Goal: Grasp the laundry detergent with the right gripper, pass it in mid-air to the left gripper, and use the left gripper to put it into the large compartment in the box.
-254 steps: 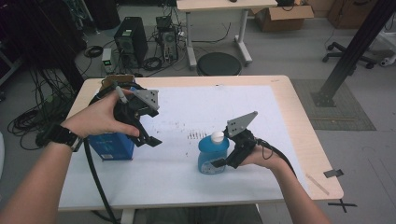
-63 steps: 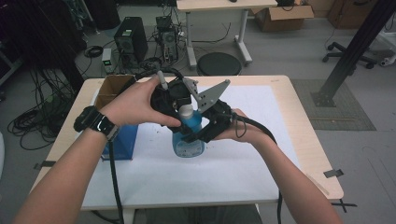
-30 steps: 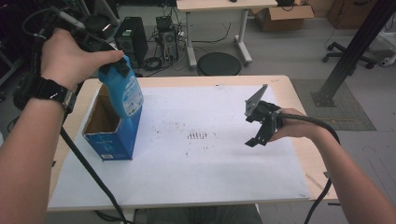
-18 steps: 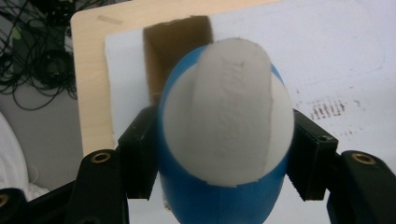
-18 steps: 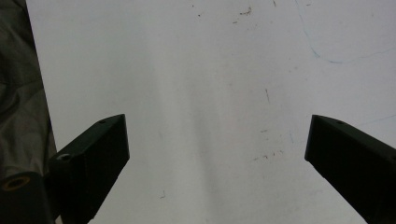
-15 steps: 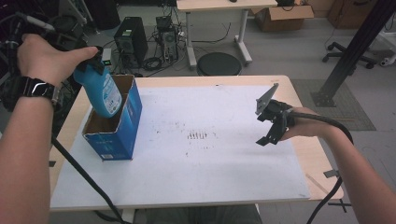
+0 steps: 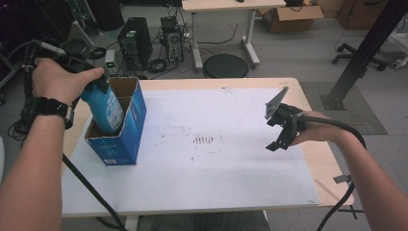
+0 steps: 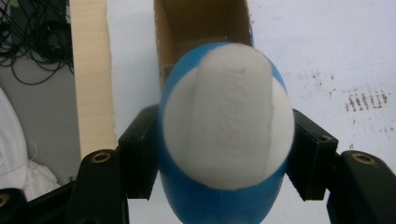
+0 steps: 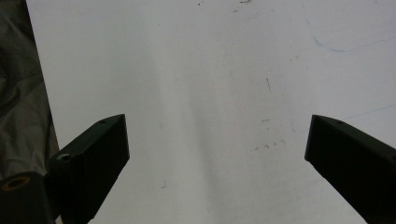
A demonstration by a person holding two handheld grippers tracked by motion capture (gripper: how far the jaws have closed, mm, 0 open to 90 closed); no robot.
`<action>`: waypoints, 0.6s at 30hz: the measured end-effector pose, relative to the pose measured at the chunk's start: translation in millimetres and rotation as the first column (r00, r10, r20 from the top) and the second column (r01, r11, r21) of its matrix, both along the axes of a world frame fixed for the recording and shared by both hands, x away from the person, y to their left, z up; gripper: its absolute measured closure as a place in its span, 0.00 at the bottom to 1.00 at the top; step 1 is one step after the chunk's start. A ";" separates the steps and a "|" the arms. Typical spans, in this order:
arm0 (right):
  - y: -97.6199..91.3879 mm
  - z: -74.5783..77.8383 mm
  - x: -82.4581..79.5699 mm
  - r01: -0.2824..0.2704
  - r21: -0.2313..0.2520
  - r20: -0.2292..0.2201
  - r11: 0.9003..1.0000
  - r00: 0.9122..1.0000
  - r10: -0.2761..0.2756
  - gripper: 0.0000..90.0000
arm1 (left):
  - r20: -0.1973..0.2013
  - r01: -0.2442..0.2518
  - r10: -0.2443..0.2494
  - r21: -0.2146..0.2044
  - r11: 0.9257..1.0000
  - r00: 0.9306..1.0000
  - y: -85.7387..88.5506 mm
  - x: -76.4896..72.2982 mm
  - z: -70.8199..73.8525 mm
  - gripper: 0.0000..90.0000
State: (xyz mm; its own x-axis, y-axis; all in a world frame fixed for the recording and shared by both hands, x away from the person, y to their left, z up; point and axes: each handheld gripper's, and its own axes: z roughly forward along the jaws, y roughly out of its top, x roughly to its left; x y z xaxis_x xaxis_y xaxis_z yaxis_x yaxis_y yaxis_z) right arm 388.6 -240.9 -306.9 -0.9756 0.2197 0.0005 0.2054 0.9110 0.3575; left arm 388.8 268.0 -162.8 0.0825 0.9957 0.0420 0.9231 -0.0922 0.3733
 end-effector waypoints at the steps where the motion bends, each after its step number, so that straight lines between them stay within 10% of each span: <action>1: 0.0 -0.2 -0.3 -0.002 -0.001 -0.001 1.000 1.000 0.002 0.07 | 0.000 0.000 0.000 0.000 1.000 1.000 0.0 0.0 0.0 0.42; 18: 2.6 -5.9 -0.1 -0.004 -0.003 -0.010 1.000 1.000 0.004 0.07 | -0.085 -0.014 0.015 0.009 1.000 0.996 1.8 10.3 -71.4 0.42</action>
State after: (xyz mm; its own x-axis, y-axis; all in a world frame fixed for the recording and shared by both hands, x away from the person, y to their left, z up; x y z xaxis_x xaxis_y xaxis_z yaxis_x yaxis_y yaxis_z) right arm 388.5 -238.3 -312.8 -0.9764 0.2157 0.0097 0.2052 0.9128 0.3530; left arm 399.1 269.8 -234.2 0.0714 0.9965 0.0440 0.9529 -0.0812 0.2923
